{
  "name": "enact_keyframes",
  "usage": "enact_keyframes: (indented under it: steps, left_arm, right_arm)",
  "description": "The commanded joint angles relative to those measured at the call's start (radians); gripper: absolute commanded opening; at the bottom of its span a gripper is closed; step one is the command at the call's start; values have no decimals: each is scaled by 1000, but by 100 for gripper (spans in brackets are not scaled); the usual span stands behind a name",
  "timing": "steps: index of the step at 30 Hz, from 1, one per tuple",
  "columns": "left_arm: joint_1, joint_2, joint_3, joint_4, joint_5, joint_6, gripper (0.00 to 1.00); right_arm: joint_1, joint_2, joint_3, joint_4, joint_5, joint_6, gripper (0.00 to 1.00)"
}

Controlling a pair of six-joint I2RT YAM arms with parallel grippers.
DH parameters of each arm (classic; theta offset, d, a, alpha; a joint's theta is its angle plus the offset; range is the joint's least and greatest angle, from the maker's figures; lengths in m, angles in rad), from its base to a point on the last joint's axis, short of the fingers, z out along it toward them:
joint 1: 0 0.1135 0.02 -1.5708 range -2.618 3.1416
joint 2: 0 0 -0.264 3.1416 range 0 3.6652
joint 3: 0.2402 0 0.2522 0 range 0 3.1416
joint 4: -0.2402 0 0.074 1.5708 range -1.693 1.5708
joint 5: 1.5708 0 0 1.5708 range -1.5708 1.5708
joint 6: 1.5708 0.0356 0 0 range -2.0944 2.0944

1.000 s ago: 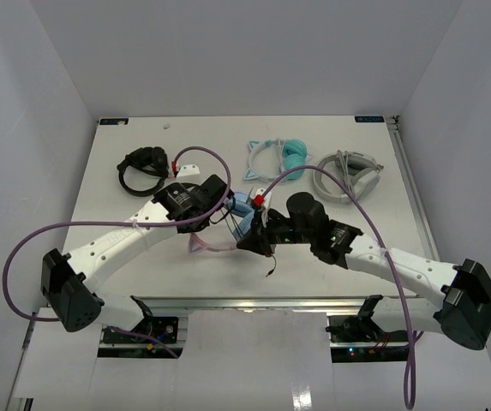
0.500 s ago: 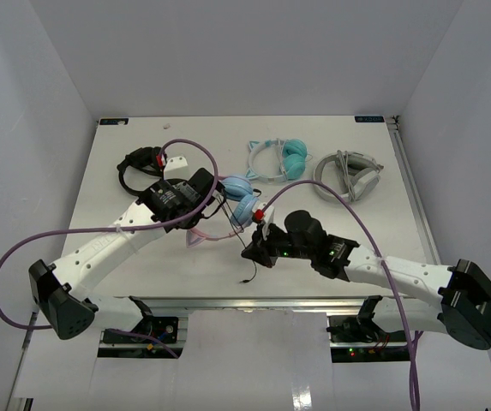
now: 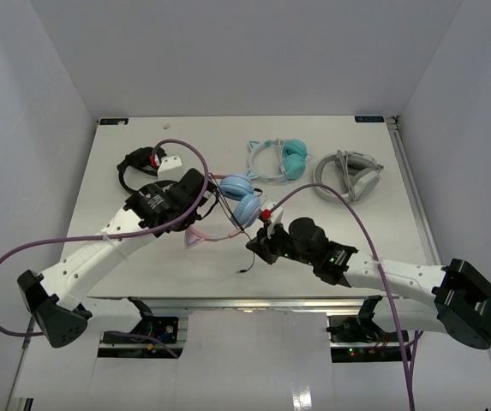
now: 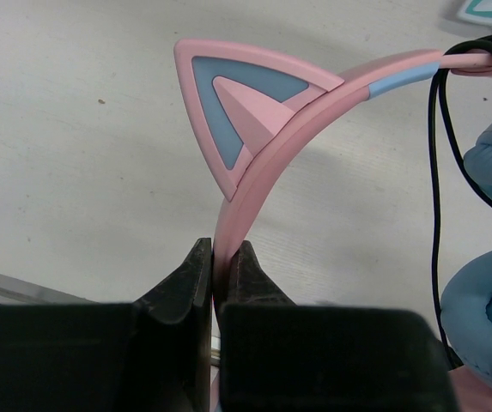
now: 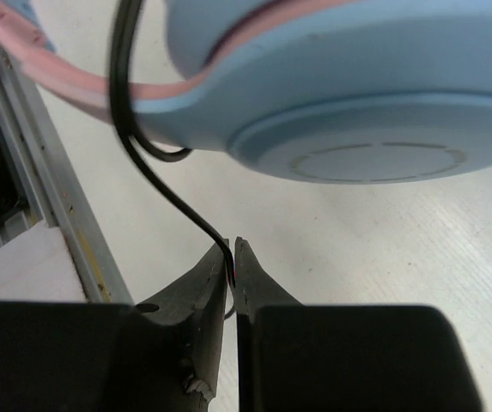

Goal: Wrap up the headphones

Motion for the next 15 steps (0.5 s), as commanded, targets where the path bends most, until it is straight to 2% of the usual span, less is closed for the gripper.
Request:
enact_keyframes:
  steps: [1, 15]
  left_arm:
    - [3, -82, 6, 109, 55, 3, 0]
    - [3, -102, -68, 255, 203, 11, 0]
  right_arm:
    - [4, 10, -43, 154, 104, 12, 13]
    - [4, 20, -140, 398, 140, -10, 18]
